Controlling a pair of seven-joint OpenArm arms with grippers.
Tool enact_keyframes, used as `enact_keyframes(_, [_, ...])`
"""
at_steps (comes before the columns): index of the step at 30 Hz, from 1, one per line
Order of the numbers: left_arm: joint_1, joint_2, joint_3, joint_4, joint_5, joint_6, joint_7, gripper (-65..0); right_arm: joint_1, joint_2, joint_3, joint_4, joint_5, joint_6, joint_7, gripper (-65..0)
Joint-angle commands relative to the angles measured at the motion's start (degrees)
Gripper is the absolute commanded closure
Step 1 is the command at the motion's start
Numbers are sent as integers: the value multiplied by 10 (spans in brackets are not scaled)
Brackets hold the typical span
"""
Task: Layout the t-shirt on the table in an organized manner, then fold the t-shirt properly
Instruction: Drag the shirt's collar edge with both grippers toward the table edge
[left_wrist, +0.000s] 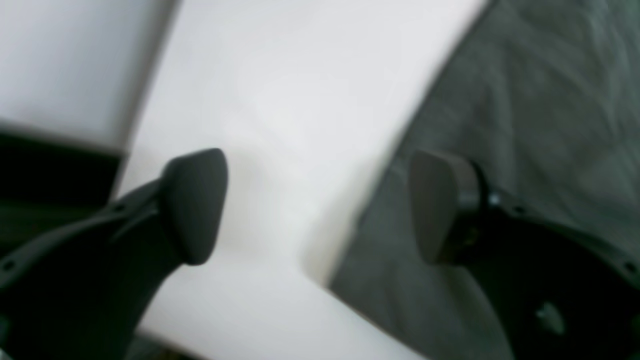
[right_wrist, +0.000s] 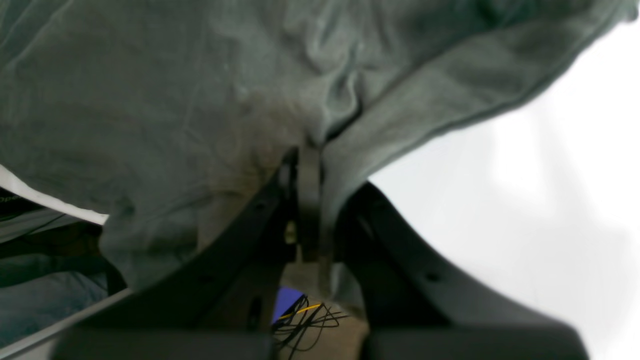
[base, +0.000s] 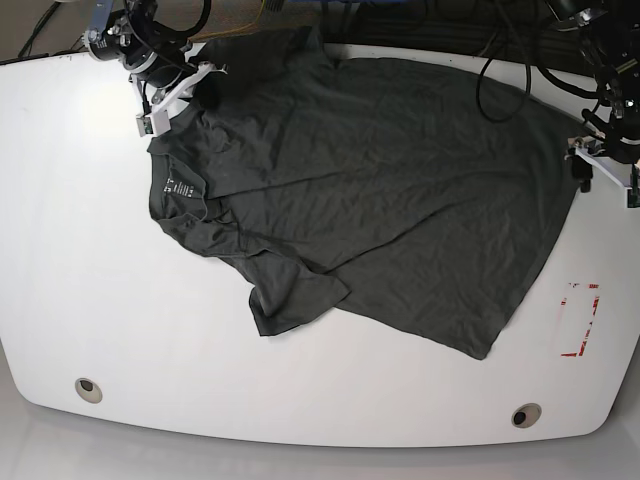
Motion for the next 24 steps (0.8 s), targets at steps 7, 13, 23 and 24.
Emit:
enact_keyframes(7, [0,-7,0,-49,-3,-68,-3,-584,-1,18,1,9,6,4,7,0])
enact_keyframes(13, [-2,-8,1,-89,-4,-71,-6,-583,-1,21,3,1,6,4,7,0])
enact_keyframes(23, [-2,-9,9,-126,-3,-73,-6,-579,-1,27,3,-3,6,5,8,0])
enact_keyframes(24, [-2,-9,12,-128,-3,-73,-6,-576,-1,27,3,-3,6,5,8,0])
